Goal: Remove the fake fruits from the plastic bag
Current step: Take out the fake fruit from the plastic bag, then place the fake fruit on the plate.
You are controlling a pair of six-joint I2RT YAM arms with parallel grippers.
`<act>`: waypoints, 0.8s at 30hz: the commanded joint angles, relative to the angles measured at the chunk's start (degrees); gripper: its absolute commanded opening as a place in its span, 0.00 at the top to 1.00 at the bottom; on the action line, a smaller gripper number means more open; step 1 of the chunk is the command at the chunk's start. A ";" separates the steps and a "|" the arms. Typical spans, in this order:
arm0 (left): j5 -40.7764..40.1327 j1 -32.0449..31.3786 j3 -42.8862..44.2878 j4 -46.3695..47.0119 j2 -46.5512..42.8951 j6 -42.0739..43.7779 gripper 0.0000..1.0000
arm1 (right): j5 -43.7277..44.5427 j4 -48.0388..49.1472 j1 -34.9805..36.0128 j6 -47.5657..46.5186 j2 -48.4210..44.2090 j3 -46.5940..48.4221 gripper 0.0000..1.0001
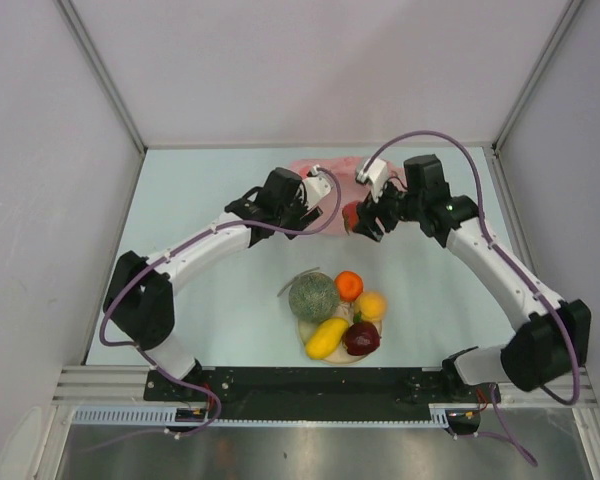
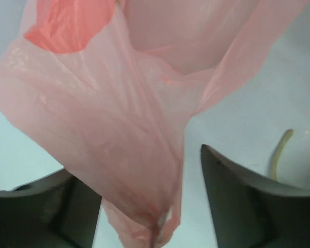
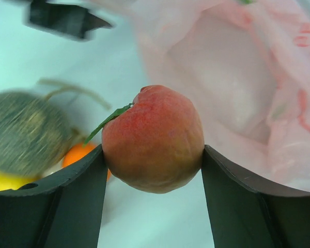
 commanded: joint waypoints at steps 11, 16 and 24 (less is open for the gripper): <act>3.23 4.61 -9.98 -7.34 -25.40 -1.01 0.00 | 8.53 -27.42 19.56 -21.35 -21.06 -10.93 0.72; 6.21 8.40 -16.48 -12.53 -35.16 0.66 0.00 | 11.87 -25.93 25.97 -22.05 -21.51 -14.80 0.72; 13.86 10.95 -22.46 -16.23 -42.29 -1.79 0.00 | 11.53 -21.53 30.65 -19.24 -19.05 -16.04 0.68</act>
